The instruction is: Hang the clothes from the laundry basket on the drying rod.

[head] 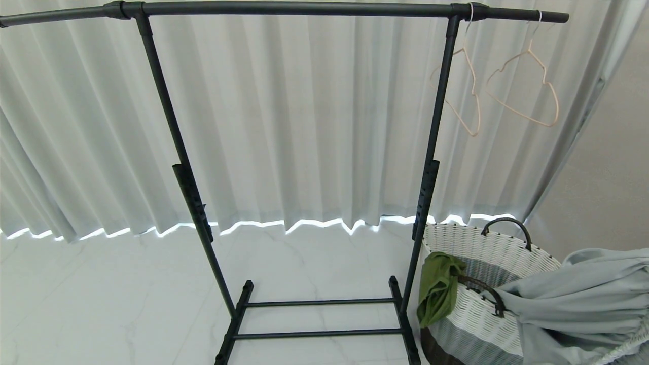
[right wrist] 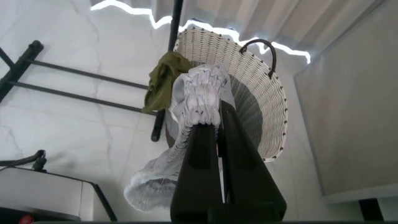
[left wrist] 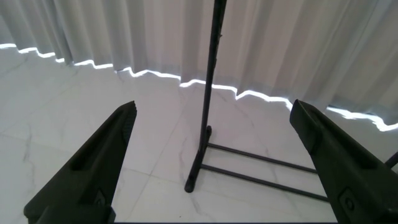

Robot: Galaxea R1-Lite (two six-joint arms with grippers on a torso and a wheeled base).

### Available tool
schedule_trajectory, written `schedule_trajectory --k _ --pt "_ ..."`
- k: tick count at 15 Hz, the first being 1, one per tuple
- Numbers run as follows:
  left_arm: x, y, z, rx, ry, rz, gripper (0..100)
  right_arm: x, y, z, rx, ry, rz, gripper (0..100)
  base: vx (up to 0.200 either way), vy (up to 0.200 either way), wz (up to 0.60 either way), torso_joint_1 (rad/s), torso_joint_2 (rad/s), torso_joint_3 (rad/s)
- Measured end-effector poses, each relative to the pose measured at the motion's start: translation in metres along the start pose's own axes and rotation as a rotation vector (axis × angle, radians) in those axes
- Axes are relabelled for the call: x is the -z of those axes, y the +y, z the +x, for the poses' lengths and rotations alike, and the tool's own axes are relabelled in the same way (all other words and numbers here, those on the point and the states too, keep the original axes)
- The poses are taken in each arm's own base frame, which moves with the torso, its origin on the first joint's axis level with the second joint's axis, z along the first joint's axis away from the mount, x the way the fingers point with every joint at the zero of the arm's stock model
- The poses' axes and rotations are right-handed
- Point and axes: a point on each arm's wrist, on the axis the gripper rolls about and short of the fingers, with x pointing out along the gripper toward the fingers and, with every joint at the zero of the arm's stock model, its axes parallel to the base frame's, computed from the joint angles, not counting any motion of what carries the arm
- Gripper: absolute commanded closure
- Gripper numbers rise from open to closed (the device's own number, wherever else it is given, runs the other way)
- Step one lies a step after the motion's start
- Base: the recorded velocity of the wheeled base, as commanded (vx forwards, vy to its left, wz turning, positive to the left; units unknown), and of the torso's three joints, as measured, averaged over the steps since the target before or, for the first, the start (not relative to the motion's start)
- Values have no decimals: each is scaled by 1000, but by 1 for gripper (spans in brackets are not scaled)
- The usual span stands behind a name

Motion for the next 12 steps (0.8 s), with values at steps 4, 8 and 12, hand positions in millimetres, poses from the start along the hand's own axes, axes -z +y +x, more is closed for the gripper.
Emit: schedule_trajectory --k 4,8,12 --pt "0 0 0 0 0 1 0 1 0 0 1 6 0 100 0 50 0 2 1 -1" --pt "0 0 0 0 0 1 0 1 0 1 -2 3 0 100 0 0 0 0 0 0" --pt "0 0 0 4 -1 49 0 4 3 3 -52 7 -14 100 0 0 0 0 0 0"
